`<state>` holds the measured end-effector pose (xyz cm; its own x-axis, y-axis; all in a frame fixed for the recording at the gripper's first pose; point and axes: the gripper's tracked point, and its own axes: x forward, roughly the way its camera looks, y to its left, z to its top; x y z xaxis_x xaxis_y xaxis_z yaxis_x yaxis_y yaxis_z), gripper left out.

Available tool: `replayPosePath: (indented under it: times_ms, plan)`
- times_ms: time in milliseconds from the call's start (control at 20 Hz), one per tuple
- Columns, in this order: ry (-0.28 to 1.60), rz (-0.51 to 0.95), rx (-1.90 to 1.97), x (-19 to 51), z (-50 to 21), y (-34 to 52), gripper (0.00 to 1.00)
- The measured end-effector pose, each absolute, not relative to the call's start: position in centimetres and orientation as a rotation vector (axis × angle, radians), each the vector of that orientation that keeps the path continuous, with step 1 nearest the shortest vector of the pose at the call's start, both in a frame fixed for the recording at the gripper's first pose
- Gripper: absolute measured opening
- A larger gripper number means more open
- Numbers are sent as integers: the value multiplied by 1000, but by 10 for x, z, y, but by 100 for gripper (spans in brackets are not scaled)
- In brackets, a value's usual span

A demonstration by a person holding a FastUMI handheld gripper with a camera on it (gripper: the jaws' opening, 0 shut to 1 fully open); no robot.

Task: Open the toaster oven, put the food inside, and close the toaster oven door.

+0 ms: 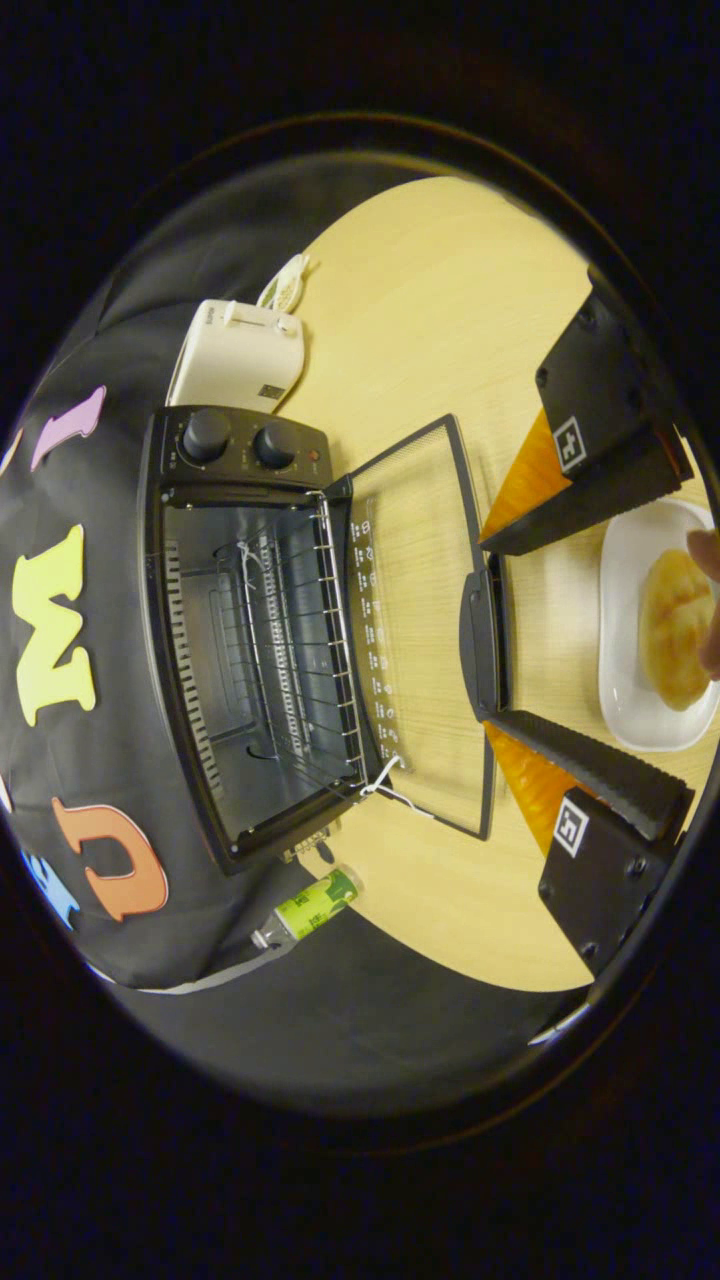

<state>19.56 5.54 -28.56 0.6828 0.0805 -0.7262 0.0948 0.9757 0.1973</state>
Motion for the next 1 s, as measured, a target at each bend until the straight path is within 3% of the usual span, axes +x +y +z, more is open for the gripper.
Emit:
replayPosePath:
  times_ms: [500,750,1000]
  plan:
    - [436,99,140,146,-163,70,100]
    - [377,111,155,96,-176,58,100]
    - [447,122,99,61,-236,57,100]
